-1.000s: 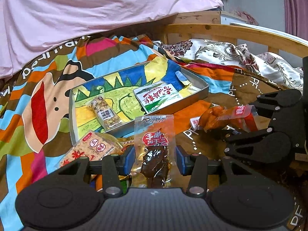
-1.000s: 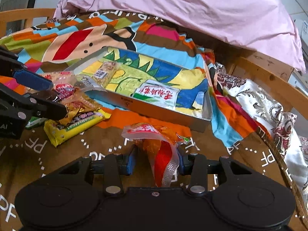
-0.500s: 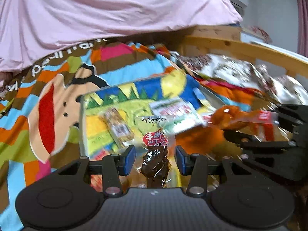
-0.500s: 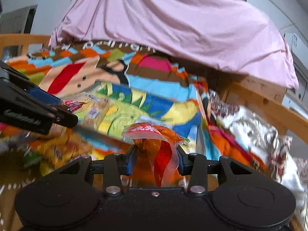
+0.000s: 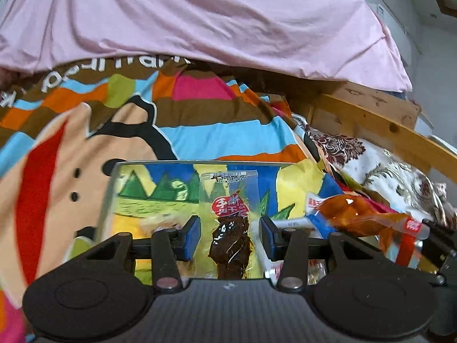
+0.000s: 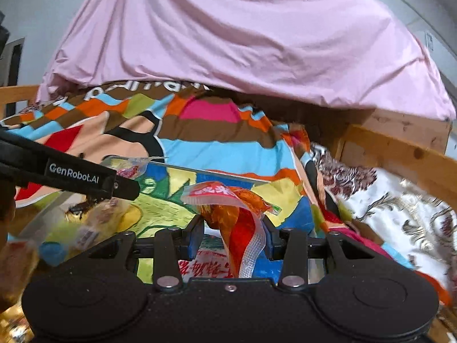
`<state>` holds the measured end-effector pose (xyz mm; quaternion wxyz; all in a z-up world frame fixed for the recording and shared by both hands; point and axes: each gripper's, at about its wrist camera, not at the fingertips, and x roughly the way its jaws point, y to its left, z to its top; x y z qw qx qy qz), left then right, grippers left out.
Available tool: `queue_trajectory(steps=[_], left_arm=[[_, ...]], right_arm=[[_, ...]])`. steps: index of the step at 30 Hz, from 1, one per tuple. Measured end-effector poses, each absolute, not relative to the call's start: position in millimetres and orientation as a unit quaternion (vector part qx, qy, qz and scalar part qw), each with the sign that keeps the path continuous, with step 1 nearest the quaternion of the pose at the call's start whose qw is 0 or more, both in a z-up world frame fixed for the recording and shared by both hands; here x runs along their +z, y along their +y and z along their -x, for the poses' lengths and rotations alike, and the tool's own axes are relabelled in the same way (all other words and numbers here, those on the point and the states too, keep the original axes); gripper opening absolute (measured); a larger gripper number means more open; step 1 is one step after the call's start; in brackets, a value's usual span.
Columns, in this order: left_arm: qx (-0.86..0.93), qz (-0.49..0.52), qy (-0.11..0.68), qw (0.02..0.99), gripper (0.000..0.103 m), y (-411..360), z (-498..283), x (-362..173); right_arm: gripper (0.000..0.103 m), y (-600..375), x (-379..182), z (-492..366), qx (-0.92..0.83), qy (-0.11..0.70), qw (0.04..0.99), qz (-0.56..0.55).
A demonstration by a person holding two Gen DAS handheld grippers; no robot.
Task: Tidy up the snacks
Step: 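Carry both held bags over the dinosaur tray and lower them in, then open both grippers to release the bags into the tray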
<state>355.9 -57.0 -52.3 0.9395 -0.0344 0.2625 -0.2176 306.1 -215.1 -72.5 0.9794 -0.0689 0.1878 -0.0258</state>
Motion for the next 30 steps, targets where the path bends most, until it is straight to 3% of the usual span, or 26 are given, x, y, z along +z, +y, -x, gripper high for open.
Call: queue_trajectory(steps=[14,18,20,22,25,30], left_arm=[[-0.218,0.028,0.317,0.923,0.049,-78.8,-381.1,-95.8],[-0.222,0.027,0.334,0.916,0.051,-80.8,-385.2,-100.6],[-0.219,0.037,0.341,0.914,0.057,-79.1,-386.7,-102.4],[-0.215,0.042,0.342,0.914,0.064,-77.5,-386.8,-102.0],[-0.212,0.057,0.344,0.913,0.081,-74.1,-386.7,-100.8],[-0.203,0.074,0.346,0.913,0.087,-71.5,-380.1,-93.6]], right_arm=[[0.047,-221.3,-102.9,-337.2,-0.055,0.246,0.966,0.06],[0.066,-223.9,-100.7,-335.3,-0.058,0.252,0.965,0.055],[0.074,-228.1,-98.4,-332.3,-0.059,0.259,0.963,0.051],[0.092,-235.1,-95.1,-329.3,-0.06,0.267,0.961,0.041],[0.094,-247.3,-86.4,-318.0,-0.056,0.264,0.963,0.008],[0.1,-253.1,-66.9,-299.0,-0.062,0.238,0.969,0.004]])
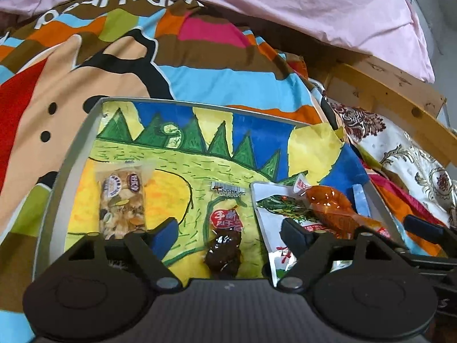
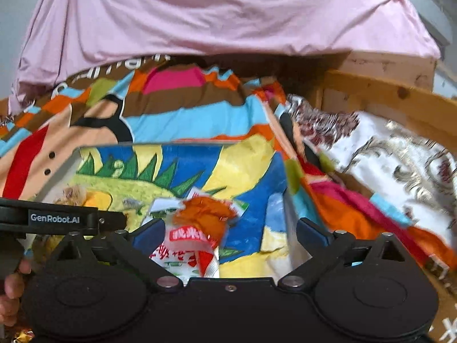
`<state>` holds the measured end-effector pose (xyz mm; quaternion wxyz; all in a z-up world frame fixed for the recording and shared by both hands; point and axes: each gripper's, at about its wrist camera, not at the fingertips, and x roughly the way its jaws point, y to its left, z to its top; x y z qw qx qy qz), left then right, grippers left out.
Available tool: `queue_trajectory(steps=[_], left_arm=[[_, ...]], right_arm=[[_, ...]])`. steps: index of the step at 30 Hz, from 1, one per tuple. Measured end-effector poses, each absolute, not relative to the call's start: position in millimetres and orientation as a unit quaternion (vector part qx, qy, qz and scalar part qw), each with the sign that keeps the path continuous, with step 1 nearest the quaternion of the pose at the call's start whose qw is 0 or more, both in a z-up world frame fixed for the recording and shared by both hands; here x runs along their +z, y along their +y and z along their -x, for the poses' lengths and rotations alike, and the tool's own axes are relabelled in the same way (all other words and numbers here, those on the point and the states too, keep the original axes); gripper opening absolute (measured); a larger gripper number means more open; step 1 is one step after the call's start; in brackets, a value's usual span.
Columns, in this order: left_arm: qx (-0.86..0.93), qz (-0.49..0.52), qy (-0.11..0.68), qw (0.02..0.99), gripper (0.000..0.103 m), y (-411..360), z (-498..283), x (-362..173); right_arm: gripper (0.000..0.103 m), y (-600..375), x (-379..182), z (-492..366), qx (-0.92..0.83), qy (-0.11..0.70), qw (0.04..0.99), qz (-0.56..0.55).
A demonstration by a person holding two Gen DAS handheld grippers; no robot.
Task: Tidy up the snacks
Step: 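Open both grippers to release the bags into the tray, then withdraw both tools up and back from the tray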
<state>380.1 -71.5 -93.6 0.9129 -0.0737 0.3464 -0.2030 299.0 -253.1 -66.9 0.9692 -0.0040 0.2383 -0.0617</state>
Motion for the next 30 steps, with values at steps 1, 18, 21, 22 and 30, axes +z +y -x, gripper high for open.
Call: queue_trajectory(steps=[1,18,21,22,30], left_arm=[[-0.2,0.076,0.344,0.914,0.089,-70.1,-377.3,-90.8],[-0.137,0.1,0.251,0.953,0.102,-18.8,-267.2,-10.0],[-0.129,0.102,0.244,0.956,0.102,-10.7,-237.9,-4.7],[-0.127,0.1,0.242,0.957,0.102,-8.6,-229.2,-3.2],[-0.111,0.078,0.217,0.967,0.102,9.8,-158.9,5.9]], right_arm=[[0.102,-253.3,-62.5,-294.8,-0.063,0.231,0.971,0.005],[0.102,-243.4,3.2,-176.9,-0.052,0.123,0.991,-0.013],[0.102,-240.2,9.0,-153.5,-0.048,0.118,0.992,-0.017],[0.102,-239.0,10.2,-146.4,-0.046,0.117,0.992,-0.018],[0.102,-224.7,15.1,-88.8,-0.032,0.119,0.992,-0.022]])
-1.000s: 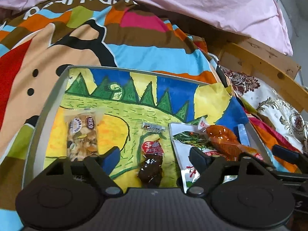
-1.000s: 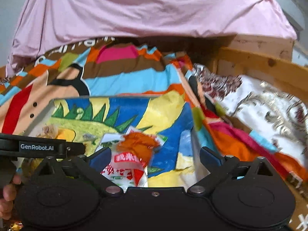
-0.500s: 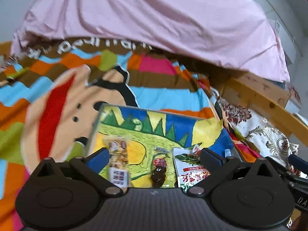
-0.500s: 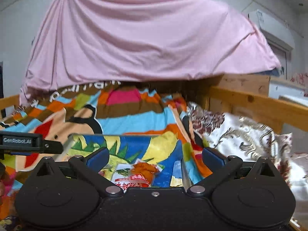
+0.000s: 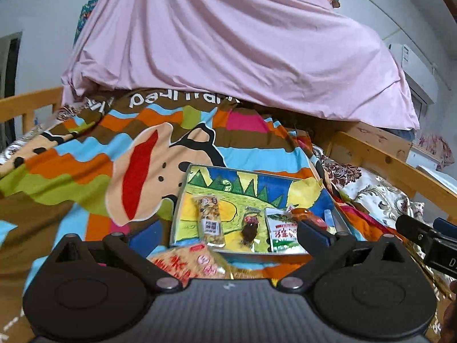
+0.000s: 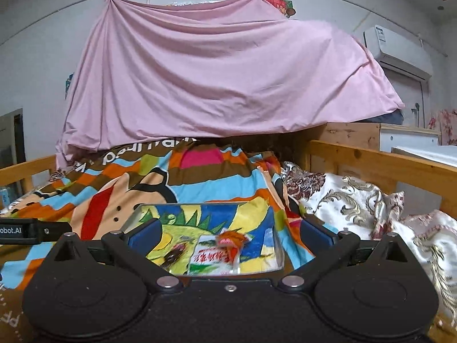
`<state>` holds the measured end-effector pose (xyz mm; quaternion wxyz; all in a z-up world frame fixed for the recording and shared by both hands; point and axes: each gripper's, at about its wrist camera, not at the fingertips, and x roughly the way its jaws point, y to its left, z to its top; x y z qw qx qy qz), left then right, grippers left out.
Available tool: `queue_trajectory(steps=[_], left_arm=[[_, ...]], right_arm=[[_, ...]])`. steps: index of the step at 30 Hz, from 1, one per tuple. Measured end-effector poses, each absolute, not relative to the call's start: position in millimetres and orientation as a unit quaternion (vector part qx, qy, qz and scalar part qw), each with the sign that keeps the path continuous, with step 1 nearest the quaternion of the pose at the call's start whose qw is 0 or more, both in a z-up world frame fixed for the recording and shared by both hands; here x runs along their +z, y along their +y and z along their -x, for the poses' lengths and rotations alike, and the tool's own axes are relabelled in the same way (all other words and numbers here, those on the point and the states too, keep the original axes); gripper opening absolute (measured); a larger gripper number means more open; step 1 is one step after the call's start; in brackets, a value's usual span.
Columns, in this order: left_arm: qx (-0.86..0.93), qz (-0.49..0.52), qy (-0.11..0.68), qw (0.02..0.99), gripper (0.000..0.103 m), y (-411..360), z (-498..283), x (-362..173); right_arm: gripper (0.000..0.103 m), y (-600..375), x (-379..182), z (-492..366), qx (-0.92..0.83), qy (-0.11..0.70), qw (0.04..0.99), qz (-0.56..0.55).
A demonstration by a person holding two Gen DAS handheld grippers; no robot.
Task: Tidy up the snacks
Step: 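Withdraw both tools up and back from the tray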
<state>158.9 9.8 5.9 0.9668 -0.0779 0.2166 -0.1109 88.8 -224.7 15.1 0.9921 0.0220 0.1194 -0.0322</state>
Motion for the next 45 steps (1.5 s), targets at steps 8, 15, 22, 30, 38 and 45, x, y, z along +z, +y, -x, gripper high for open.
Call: queue_trajectory(steps=[8,15,22,30,38,45], left_arm=[[-0.08,0.058,0.212,0.972,0.102,27.4,-103.7,4.1],[-0.037,0.039,0.234,0.971,0.102,39.3,-74.9,1.0],[-0.009,0.089,0.261,0.961,0.103,66.2,-69.2,-2.5],[0.006,0.11,0.294,0.95,0.102,78.3,-76.1,-8.7],[-0.007,0.111,0.371,0.922,0.102,80.7,-119.1,-23.5],[-0.027,0.065,0.426,0.902,0.102,74.9,-171.1,-41.9]], right_arm=[[0.102,-205.8,13.3,-42.4,-0.012,0.129,0.992,-0.001],[0.102,-193.2,8.2,-27.2,0.013,0.157,0.987,-0.007],[0.102,-184.1,0.3,-26.7,0.024,0.184,0.983,-0.012],[0.102,-177.9,-9.4,-35.8,0.032,0.209,0.977,-0.006],[0.102,-159.6,-26.5,-54.5,0.036,0.244,0.969,0.021],[0.102,-136.8,-48.4,-81.5,0.045,0.264,0.961,0.067]])
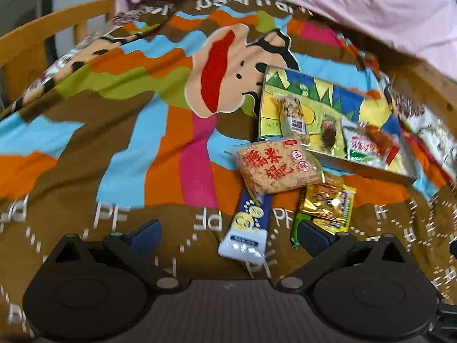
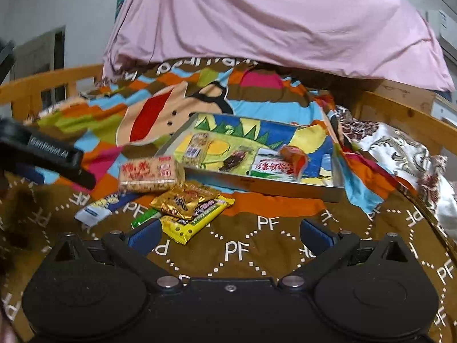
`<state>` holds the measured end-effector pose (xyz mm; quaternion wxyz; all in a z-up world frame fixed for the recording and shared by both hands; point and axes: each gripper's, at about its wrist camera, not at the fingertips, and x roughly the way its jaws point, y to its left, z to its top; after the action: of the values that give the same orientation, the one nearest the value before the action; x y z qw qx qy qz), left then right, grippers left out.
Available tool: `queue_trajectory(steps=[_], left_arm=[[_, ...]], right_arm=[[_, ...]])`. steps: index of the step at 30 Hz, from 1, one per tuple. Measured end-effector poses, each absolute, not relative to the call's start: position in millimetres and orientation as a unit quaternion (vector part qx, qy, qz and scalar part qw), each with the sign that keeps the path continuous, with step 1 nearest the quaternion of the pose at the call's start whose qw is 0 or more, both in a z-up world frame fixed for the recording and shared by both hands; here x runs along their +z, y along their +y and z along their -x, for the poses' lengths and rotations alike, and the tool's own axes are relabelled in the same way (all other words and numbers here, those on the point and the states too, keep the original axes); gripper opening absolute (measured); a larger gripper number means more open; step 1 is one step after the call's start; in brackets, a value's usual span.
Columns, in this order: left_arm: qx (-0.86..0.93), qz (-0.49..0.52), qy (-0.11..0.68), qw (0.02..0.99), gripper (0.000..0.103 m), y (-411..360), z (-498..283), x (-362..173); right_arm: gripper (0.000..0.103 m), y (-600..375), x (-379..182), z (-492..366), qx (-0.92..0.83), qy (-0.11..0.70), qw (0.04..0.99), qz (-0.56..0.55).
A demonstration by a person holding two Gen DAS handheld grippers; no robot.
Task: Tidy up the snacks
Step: 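Withdraw both tools up and back from the tray, then move the left gripper to the blue Ca box while the right approaches the gold pouch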
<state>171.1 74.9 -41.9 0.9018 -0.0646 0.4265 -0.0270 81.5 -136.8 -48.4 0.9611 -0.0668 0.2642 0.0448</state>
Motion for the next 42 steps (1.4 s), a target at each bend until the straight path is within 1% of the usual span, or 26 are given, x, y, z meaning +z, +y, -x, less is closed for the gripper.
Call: queue_trajectory(steps=[4,12,16,25,31,33,38,42], left_arm=[[-0.045,0.019,0.438,0.898,0.102,66.6,-191.8,-49.8],[-0.092,-0.038,0.472,0.876,0.102,55.5,-217.2,-66.0],[-0.099,-0.072,0.476,0.871,0.102,54.5,-228.5,-71.4],[-0.103,-0.092,0.481,0.866,0.102,44.0,-239.3,-80.0],[-0.109,-0.11,0.482,0.863,0.102,37.9,-244.8,-90.1],[-0.11,-0.098,0.481,0.864,0.101,40.0,-246.2,-90.7],[-0.117,-0.083,0.48,0.865,0.091,43.7,-243.4,-86.3],[-0.119,-0.075,0.479,0.867,0.087,44.8,-242.6,-83.9]], right_arm=[[0.102,-127.8,-61.1,-95.5,0.051,0.278,0.956,0.078],[0.102,-106.0,-89.9,-122.4,0.056,0.292,0.948,0.114],[0.102,-94.5,-104.1,-137.7,0.048,0.294,0.945,0.134],[0.102,-72.8,-121.1,-178.8,0.026,0.308,0.943,0.125],[0.102,-74.3,-125.1,-184.7,0.01,0.307,0.942,0.132],[0.102,-78.7,-125.5,-182.6,-0.013,0.308,0.942,0.133],[0.102,-95.7,-123.3,-169.6,-0.061,0.311,0.942,0.112],[0.102,-94.0,-121.9,-167.3,-0.049,0.299,0.946,0.115]])
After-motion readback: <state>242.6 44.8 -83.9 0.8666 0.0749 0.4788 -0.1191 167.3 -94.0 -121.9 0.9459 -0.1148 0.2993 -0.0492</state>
